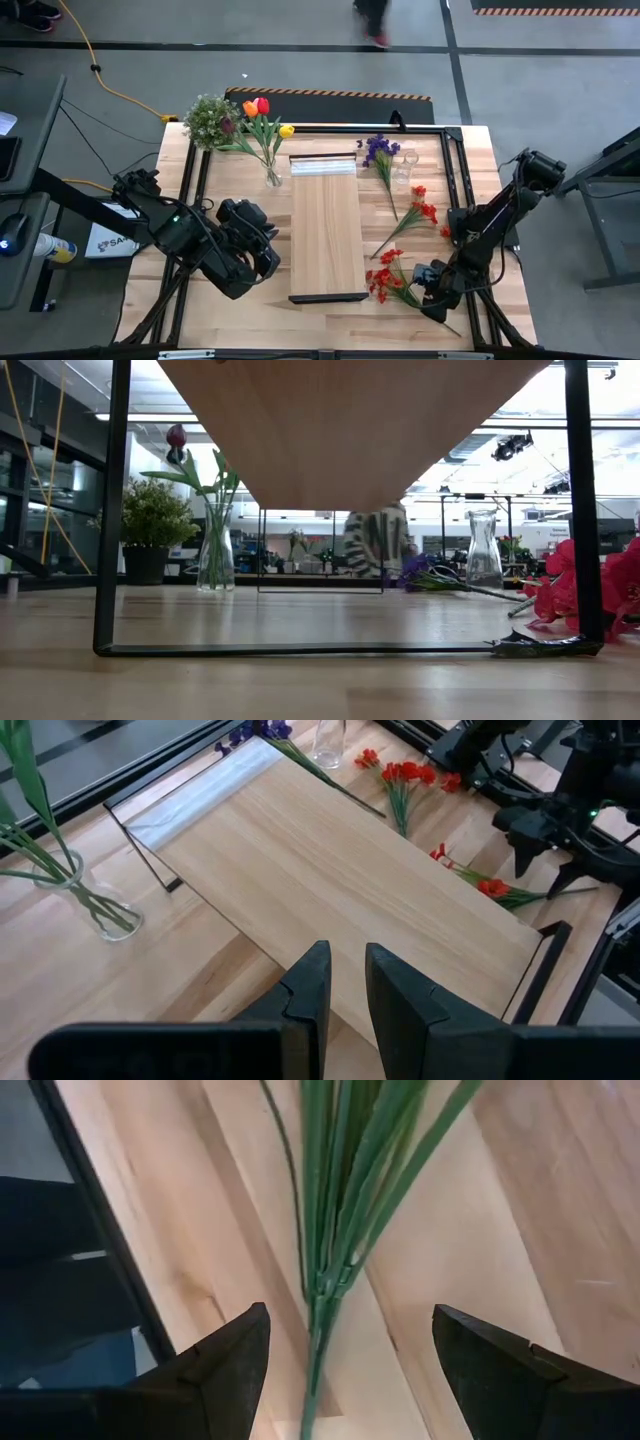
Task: Pick and place flowers into a vace then onto a shelf
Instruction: Put the bottom orange flowers into the right transparent vase
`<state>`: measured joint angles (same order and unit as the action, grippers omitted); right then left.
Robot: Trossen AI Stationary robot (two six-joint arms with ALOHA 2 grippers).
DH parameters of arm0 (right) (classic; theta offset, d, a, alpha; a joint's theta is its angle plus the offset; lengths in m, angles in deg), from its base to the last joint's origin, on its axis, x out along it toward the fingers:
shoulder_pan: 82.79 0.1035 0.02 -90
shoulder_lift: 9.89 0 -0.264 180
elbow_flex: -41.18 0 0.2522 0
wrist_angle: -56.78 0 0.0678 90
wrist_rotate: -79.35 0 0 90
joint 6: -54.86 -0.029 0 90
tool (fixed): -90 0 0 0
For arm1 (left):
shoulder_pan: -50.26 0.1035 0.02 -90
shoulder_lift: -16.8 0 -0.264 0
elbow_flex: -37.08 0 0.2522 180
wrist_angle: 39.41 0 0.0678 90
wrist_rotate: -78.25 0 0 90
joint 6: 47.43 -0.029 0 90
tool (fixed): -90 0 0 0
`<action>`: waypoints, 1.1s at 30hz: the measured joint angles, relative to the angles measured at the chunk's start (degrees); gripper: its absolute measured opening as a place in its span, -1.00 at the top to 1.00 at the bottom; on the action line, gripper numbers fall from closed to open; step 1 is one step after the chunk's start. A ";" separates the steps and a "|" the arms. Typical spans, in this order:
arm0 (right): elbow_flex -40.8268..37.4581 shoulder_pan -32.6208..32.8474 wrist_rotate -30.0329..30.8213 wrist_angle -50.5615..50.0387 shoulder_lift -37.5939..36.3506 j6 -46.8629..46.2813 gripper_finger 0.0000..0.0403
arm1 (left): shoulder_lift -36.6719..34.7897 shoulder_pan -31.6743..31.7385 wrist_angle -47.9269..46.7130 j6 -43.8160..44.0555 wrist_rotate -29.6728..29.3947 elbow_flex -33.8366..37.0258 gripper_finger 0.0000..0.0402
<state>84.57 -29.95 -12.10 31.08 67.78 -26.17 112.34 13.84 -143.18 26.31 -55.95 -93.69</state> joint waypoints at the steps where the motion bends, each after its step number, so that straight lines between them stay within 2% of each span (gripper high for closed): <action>1: 0.00 0.00 -0.10 0.10 0.42 0.00 -0.33 | 0.00 0.01 0.00 -0.01 0.01 0.00 0.49; 11: 0.33 -0.02 -2.50 7.16 7.45 -3.53 -0.33 | 0.00 0.02 0.00 -2.35 -0.03 0.00 0.49; 29: 0.31 -0.02 2.68 4.32 7.71 -5.83 -0.33 | 0.00 0.02 0.00 -3.65 2.90 -0.02 0.49; 33: 0.33 -0.07 3.24 2.96 7.71 -6.05 -0.27 | 0.00 0.00 0.00 -4.41 2.92 -0.02 0.49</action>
<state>84.90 -30.01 -8.86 34.03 75.49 -32.23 112.34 13.84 -143.18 21.90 -53.02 -93.71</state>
